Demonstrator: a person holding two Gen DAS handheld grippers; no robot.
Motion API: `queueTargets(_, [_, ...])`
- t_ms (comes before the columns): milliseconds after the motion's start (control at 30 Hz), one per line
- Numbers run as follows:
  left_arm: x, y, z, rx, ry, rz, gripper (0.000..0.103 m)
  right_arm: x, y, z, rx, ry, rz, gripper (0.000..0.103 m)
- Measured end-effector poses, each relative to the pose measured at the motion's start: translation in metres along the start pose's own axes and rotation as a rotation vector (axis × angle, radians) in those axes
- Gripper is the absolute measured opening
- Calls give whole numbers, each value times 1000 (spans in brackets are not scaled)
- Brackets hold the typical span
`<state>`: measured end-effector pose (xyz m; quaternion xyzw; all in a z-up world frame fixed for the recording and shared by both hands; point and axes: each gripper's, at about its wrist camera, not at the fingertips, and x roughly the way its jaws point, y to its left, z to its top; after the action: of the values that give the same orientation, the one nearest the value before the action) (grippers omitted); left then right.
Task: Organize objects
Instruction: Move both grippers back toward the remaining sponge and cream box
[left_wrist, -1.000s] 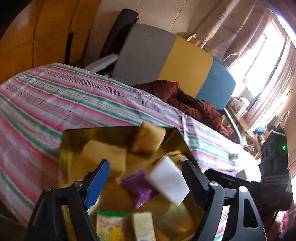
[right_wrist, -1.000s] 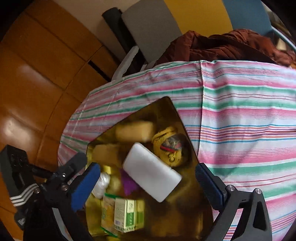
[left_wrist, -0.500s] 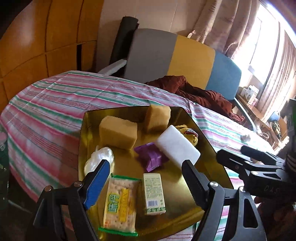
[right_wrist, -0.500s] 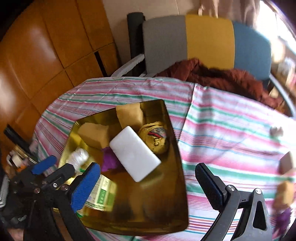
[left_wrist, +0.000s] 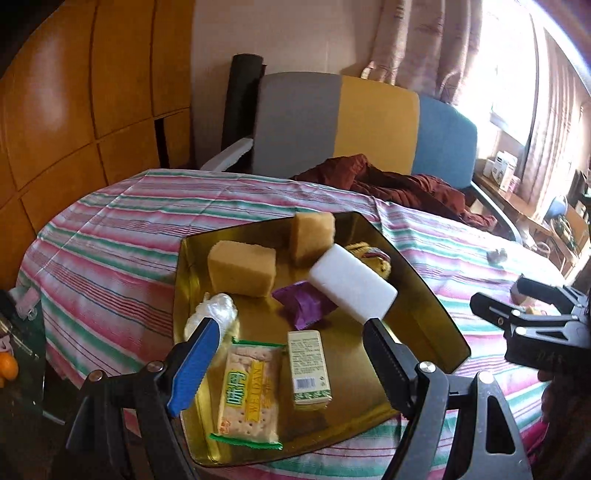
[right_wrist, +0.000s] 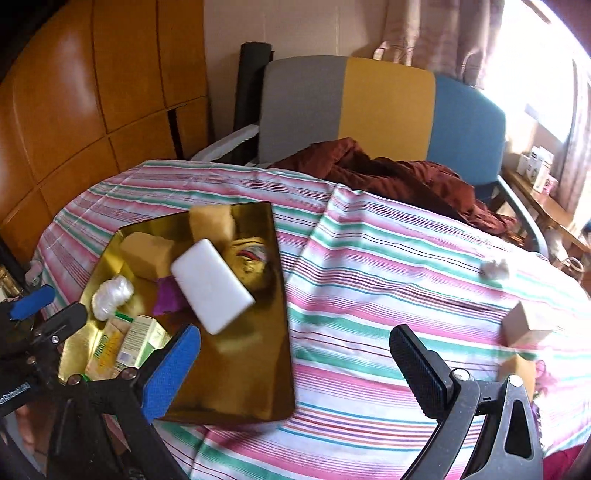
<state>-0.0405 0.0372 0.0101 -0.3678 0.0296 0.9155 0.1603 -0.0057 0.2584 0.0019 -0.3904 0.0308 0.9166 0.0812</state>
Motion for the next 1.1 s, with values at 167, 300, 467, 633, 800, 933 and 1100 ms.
queueTargets(167, [0, -14, -3, 35, 8, -23, 81, -10, -16, -5, 20, -15, -22, 103])
queueTargets(300, [0, -22, -6, 57, 15, -32, 81, -18, -19, -9, -4, -37, -51, 103])
queueTargets(467, [2, -32, -7, 82, 27, -52, 81, -22, -23, -13, -35, -41, -80, 103])
queueTargets(633, [4, -42, -8, 103, 36, -105, 81, -21, -50, -18, -3, -10, -117, 103])
queueTargets(800, [7, -53, -7, 117, 56, -170, 81, -24, -99, -31, 68, 24, -193, 103])
queueTargets(933, [11, -64, -7, 122, 65, -202, 81, -37, -152, -45, 165, 29, -288, 103])
queueTargets(1100, [19, -81, -6, 153, 96, -234, 81, -60, -221, -57, 301, 6, -425, 103])
